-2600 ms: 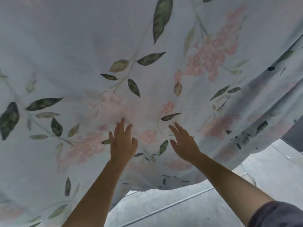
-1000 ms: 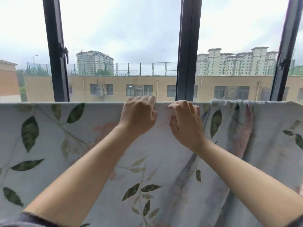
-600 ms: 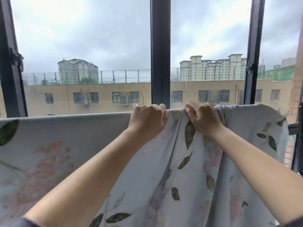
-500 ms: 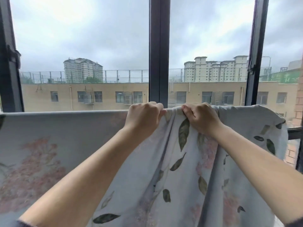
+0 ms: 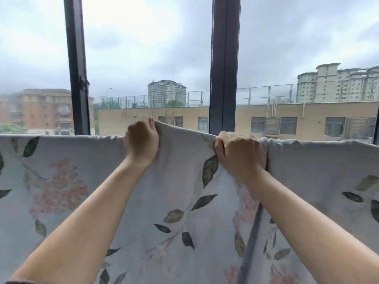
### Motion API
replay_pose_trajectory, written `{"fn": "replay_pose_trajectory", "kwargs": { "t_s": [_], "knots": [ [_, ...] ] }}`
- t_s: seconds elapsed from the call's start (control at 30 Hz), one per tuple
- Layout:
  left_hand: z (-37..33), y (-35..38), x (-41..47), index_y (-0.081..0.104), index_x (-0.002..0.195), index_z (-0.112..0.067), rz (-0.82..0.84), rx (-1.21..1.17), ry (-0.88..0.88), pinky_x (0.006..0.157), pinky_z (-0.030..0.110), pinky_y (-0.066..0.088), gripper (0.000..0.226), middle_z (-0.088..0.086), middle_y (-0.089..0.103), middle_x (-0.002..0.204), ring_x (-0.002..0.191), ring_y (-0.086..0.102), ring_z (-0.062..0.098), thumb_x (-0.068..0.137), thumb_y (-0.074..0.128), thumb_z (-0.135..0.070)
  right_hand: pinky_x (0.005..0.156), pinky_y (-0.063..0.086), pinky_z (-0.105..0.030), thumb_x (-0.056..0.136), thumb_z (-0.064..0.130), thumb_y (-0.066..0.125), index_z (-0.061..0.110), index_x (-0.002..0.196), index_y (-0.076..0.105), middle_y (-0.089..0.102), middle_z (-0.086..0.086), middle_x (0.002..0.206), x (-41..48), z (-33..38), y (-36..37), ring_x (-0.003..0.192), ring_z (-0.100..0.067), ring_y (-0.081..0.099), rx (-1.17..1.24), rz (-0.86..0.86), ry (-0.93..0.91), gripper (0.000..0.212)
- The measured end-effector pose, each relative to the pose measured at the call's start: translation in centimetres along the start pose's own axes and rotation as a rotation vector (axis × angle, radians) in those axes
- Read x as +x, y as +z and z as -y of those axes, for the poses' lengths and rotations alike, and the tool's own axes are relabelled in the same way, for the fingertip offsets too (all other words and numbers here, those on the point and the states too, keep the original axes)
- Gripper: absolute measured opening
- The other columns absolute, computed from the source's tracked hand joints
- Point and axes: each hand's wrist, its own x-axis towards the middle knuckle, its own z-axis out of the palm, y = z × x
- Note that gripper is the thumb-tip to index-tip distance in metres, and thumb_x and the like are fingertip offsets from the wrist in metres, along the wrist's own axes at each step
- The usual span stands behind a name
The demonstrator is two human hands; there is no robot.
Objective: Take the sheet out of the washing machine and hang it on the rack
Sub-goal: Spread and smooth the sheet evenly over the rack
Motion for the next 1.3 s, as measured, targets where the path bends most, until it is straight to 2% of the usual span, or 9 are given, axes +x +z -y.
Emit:
{"fn": "replay_pose_trajectory", "kwargs": {
  "t_s": [0.2,0.37,0.5,0.67,0.8,0.93,1.03,1.13,1.3],
  "knots": [
    [-1.0,-0.4,-2.2,0.056,0.089,-0.013,0.245,0.106,0.265,0.069,0.033,0.042,0.027,0.007,0.067,0.101,0.09,0.062,0.031,0.098,0.038,-0.031,0.057,0.044,-0.031,0.086,0.025,0.038,0.016,0.057,0.052,0.051,0.002,0.049,-0.5,-0.9,-0.3,0.042,-0.02,0.045,0.031,-0.009,0.052,0.034],
    [-0.7,-0.4,-2.8,0.064,0.085,-0.013,0.179,0.268,0.36,0.067,0.031,0.022,0.048,0.006,0.069,0.095,0.09,0.061,0.031,0.097,0.024,-0.038,0.055,0.036,-0.028,0.089,0.033,0.033,0.017,0.066,0.06,0.059,0.003,0.056,0.0,-1.3,-0.7,0.05,-0.023,0.056,0.099,0.056,-0.004,0.039],
    [0.2,-0.2,-2.6,0.061,0.079,-0.013,0.189,0.233,0.412,0.072,0.033,0.031,0.044,0.006,0.068,0.084,0.084,0.062,0.03,0.095,0.027,-0.036,0.06,0.03,-0.029,0.094,0.029,0.046,0.018,0.08,0.066,0.062,0.002,0.065,1.3,-1.3,-1.3,0.066,-0.025,0.06,0.22,0.191,0.09,0.027],
    [0.4,0.0,-2.5,0.051,0.07,-0.018,0.221,0.18,0.415,0.074,0.034,0.036,0.037,0.006,0.065,0.077,0.077,0.06,0.029,0.097,0.03,-0.032,0.06,0.04,-0.03,0.095,0.033,0.049,0.017,0.08,0.067,0.068,-0.001,0.07,2.9,2.6,-0.6,0.064,-0.027,0.06,0.298,0.149,0.038,0.028],
    [0.7,0.2,-2.3,0.056,0.075,-0.015,0.227,0.194,0.429,0.076,0.035,0.036,0.046,0.007,0.066,0.083,0.081,0.06,0.029,0.093,0.021,-0.037,0.062,0.044,-0.033,0.095,0.032,0.049,0.017,0.083,0.067,0.067,0.0,0.071,3.8,5.7,-0.2,0.066,-0.025,0.059,0.414,0.18,0.045,0.027],
    [1.2,0.1,-2.2,0.052,0.072,-0.017,0.224,0.173,0.427,0.075,0.035,0.035,0.04,0.007,0.065,0.079,0.078,0.059,0.029,0.093,0.024,-0.035,0.069,0.043,-0.033,0.099,0.034,0.041,0.015,0.074,0.063,0.057,0.004,0.058,3.6,3.8,-1.8,0.054,-0.02,0.053,0.401,0.229,0.002,0.039],
    [1.1,0.1,-2.4,0.058,0.074,-0.012,0.21,0.158,0.421,0.075,0.035,0.036,0.043,0.007,0.065,0.078,0.076,0.06,0.03,0.094,0.026,-0.034,0.071,0.038,-0.033,0.1,0.043,0.029,0.022,0.06,0.043,0.044,0.006,0.053,3.4,0.9,-2.9,0.051,-0.015,0.046,0.202,0.377,0.036,0.047],
    [0.7,0.3,-2.7,0.06,0.077,-0.011,0.214,0.143,0.416,0.078,0.036,0.037,0.051,0.008,0.066,0.081,0.079,0.06,0.029,0.093,0.019,-0.037,0.063,0.035,-0.031,0.099,0.046,0.029,0.023,0.067,0.049,0.052,0.004,0.064,2.7,-0.9,-2.5,0.067,-0.022,0.054,0.197,0.544,0.065,0.044],
    [0.3,0.6,-2.9,0.058,0.074,-0.016,0.206,0.141,0.411,0.079,0.036,0.037,0.057,0.005,0.066,0.081,0.08,0.06,0.028,0.088,0.009,-0.041,0.063,0.039,-0.031,0.097,0.038,0.044,0.016,0.076,0.066,0.066,-0.001,0.07,4.6,2.6,-0.8,0.071,-0.028,0.06,0.238,0.344,-0.038,0.037]
  ]
}}
